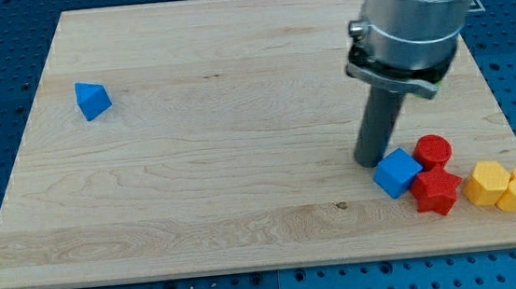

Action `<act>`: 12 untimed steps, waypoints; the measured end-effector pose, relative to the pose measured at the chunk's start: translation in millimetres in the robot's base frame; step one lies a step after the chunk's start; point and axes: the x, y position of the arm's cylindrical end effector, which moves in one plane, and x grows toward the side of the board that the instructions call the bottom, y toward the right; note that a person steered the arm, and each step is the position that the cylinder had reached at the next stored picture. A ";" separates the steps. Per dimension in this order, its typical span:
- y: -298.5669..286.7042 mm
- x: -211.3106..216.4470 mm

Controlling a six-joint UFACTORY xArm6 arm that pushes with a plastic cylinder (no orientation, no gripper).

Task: Move the blue triangle towards bottom center

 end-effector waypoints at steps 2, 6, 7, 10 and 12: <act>-167.0 0.0; -376.0 -96.8; -376.0 -129.5; -281.0 -131.4; -227.4 -117.4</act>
